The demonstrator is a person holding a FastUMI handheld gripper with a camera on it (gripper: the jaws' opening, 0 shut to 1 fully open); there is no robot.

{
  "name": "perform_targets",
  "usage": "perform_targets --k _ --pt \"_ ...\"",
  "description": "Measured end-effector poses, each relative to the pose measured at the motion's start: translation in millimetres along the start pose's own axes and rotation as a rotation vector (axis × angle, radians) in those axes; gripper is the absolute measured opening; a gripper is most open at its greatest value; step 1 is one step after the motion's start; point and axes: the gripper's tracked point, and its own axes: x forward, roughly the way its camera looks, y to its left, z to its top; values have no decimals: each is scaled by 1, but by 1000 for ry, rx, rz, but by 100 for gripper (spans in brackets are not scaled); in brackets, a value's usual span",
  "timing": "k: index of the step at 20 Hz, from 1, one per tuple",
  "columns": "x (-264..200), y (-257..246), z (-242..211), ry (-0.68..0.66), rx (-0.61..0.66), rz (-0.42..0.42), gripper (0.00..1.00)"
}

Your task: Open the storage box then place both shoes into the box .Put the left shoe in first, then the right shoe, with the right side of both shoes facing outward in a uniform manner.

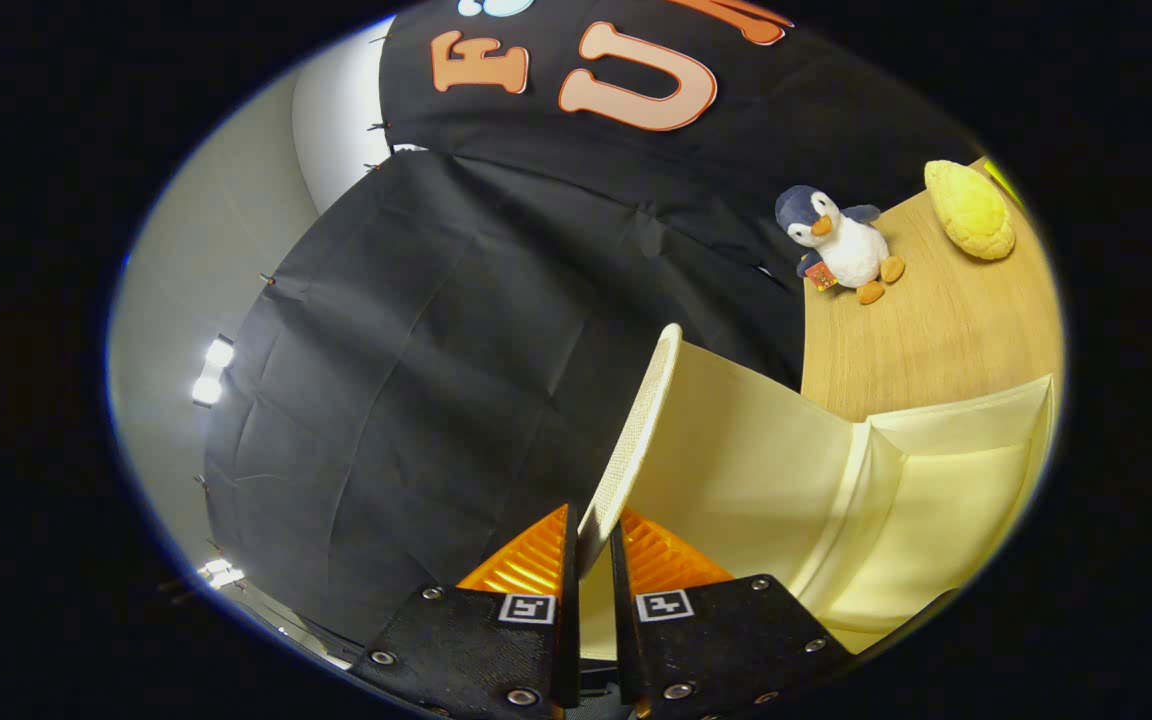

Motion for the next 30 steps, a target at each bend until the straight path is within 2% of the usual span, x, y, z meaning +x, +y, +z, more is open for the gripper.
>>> perform_targets --k 1,2,3,4,6,12,13,16,21,24,30 --pt "6 2 -1 -7 -1 3 19" --pt "10 4 -4 -7 0 1 34" --pt "11 4 -5 -3 1 1 40" --pt "10 4 -6 -1 -1 5 50" --pt "-2 -3 -1 -38 -13 0 59" --pt "-59 -77 0 -74 -107 -183 62" --pt "-71 -92 0 -77 -143 -227 63" --pt "-116 -144 -5 -57 -253 -391 75" --pt "-200 -217 -7 -61 -349 -631 80" --pt "-250 -261 -19 -38 -351 -763 81" --pt "-327 -317 -47 -1 -301 -929 77"
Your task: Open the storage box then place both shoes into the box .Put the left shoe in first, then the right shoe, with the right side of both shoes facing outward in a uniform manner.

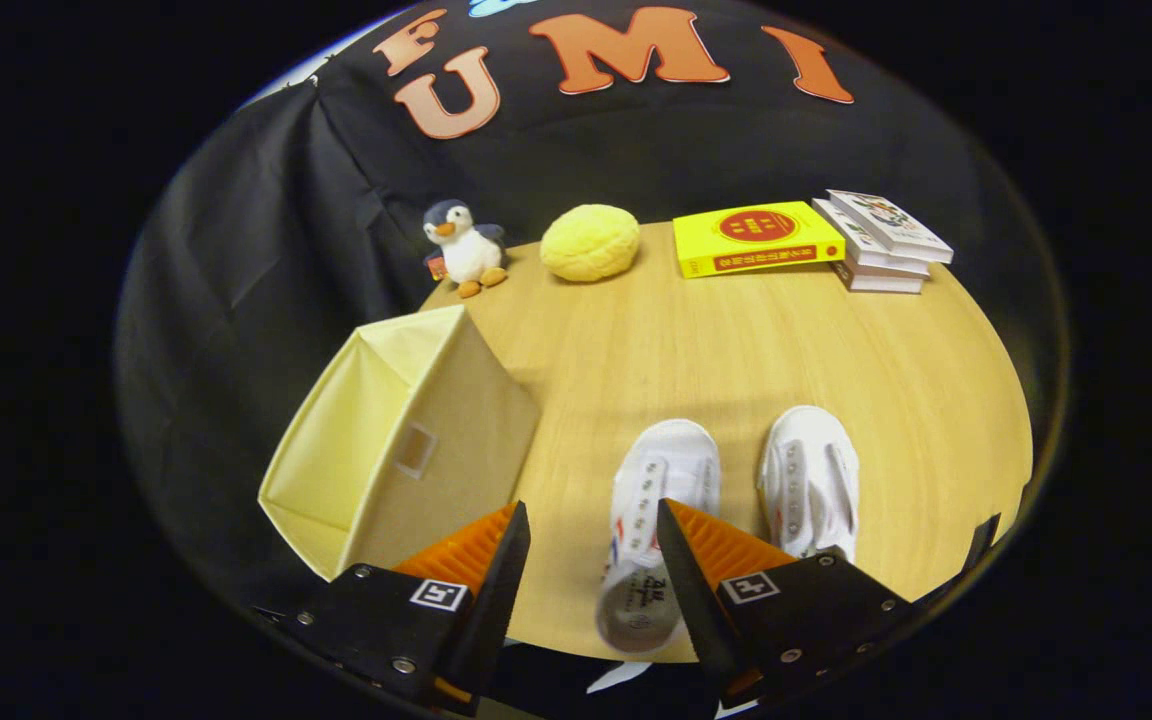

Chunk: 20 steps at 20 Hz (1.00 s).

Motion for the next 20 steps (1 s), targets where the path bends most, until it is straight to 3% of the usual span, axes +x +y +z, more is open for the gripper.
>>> perform_targets --k 7,10,13,16,18,20 --pt "10 -33 -59 110 -54 -60 70" --pt "18 -44 -68 138 -118 -102 58" --pt "37 -49 -62 91 -93 -123 44" --pt "50 -57 -52 21 -25 -169 21" --pt "53 -51 -51 -15 11 -171 16" --pt "56 -54 -49 -52 -47 -211 14"
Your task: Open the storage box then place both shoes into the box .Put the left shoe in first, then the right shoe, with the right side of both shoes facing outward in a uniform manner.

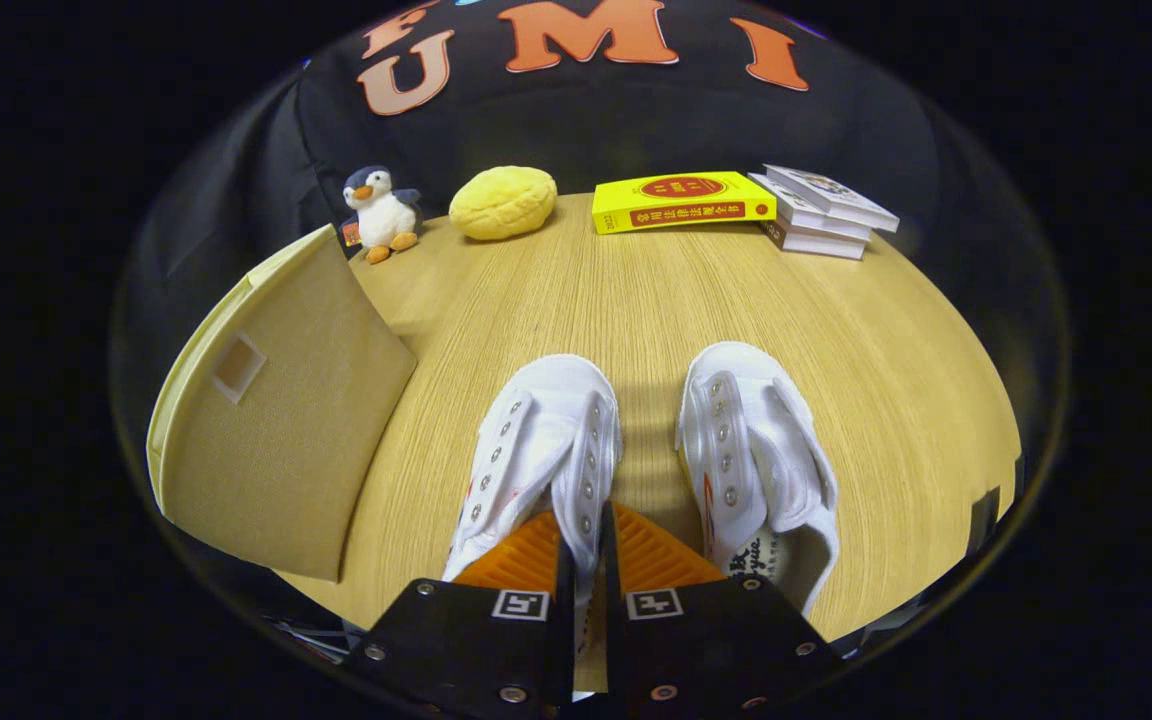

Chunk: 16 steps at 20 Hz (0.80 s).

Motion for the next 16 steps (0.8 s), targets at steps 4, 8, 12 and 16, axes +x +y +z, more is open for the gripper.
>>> perform_targets --k 4,8,12,16 --pt "13 1 -11 65 1 -49 13" --pt "10 1 -8 99 97 4 3" --pt "1 5 6 141 236 25 2" --pt "-20 20 33 118 288 68 2"
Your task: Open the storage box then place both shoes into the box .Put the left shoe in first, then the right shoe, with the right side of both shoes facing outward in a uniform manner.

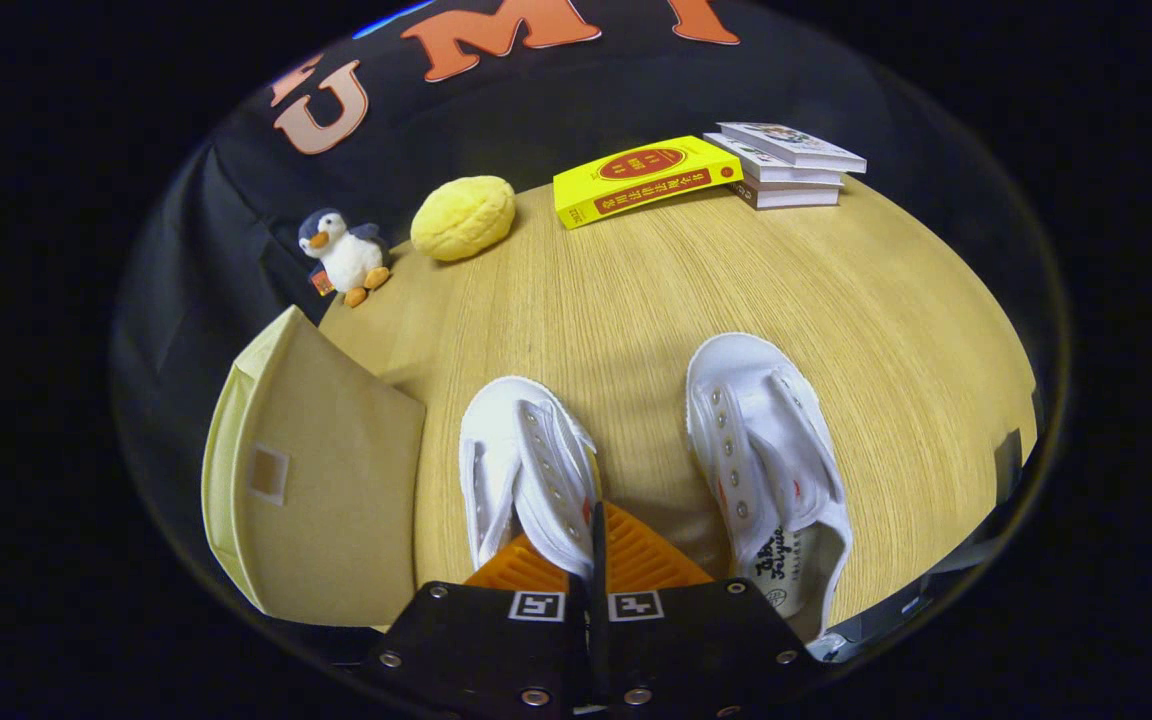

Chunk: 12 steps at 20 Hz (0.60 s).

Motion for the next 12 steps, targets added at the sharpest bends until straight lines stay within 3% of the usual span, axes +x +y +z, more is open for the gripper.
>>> perform_targets --k 6,12 --pt "-54 61 43 -54 -12 74 1" --pt "-90 155 63 -57 -2 194 2"
